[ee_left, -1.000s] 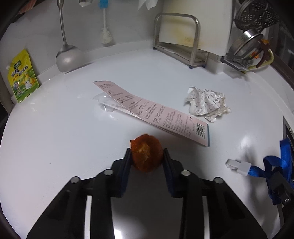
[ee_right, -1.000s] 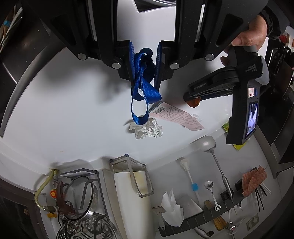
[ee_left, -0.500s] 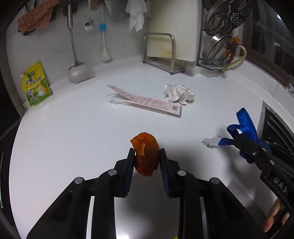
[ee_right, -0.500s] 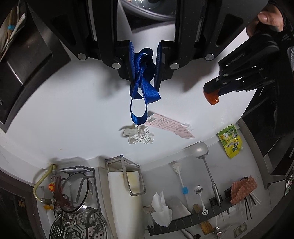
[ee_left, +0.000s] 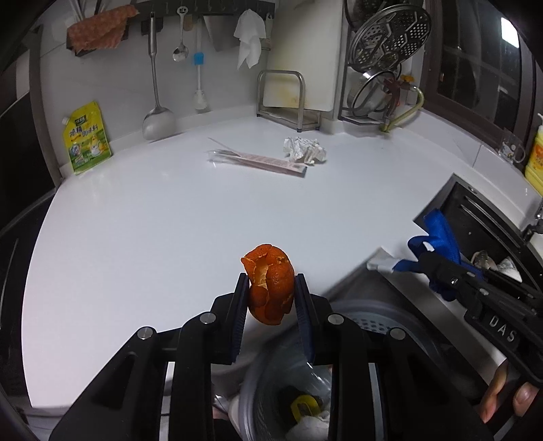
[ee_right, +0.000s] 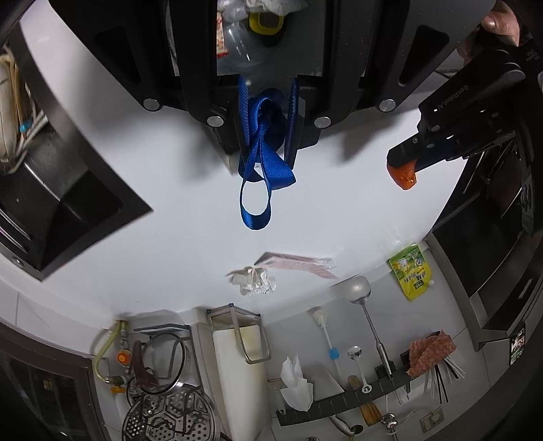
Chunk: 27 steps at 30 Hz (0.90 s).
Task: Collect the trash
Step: 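Carry the lanyard with the right tool while the left tool carries the peel over the bin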
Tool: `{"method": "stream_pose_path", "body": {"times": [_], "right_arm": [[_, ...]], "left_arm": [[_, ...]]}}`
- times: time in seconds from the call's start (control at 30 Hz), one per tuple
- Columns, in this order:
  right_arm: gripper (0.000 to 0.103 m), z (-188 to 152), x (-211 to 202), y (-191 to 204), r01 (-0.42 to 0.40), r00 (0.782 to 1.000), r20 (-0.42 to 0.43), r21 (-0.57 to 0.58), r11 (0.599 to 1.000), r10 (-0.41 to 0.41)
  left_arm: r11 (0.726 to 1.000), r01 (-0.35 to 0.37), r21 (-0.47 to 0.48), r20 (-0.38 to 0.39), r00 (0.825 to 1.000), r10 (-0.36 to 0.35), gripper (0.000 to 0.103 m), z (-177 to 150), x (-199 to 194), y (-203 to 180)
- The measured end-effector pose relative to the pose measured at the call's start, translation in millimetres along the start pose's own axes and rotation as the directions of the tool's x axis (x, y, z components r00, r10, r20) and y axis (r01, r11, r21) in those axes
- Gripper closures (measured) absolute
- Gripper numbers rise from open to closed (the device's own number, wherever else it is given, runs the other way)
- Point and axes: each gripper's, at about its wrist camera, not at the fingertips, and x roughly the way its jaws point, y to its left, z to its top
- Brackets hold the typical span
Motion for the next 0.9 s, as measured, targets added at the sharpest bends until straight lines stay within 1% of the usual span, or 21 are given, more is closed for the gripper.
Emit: {"method": "stream_pose_path", "body": {"times": [0.07, 0.17, 0.33, 0.47, 0.67, 0.9], "right_arm": [[0.085, -13.1, -7.8, 1.6, 0.011, 1.000, -0.002, -0.002, 1.000, -0.011], [0.085, -30.3, -17.4, 1.3, 0.002, 1.000, -0.004, 0.015, 1.000, -0.002], [0.085, -54.9, -28.8, 3.5, -0.004, 1.000, -0.016, 0.025, 1.000, 0.004], [0.085, -71.2, -37.1, 7.6, -0.001, 1.000, -0.022, 0.013, 1.000, 0.002], [0.085, -87.0, -46.8, 6.0, 0.005, 0.999, -0.033, 0.015, 1.000, -0.005], [0.085, -97.6, -49.6, 4.5, 0.001, 0.999, -0.042, 0.029, 1.000, 0.001]], "left_arm": [[1.000, 0.016, -0.008, -0.007, 1.000, -0.016, 0.076, -10.7, -5.9, -4.5], [0.999, 0.042, -0.020, -0.013, 0.999, -0.043, 0.076, -26.8, -13.3, -10.3], [0.999, 0.037, 0.001, -0.009, 0.999, -0.037, 0.076, -46.4, -25.6, -19.8], [1.000, 0.029, -0.002, -0.003, 1.000, -0.029, 0.076, -57.2, -32.8, -22.0], [1.000, 0.024, 0.002, -0.014, 1.000, -0.024, 0.076, -71.2, -38.1, -23.1], [1.000, 0.019, 0.010, -0.019, 1.000, -0.019, 0.076, -82.6, -42.1, -24.2]]}}
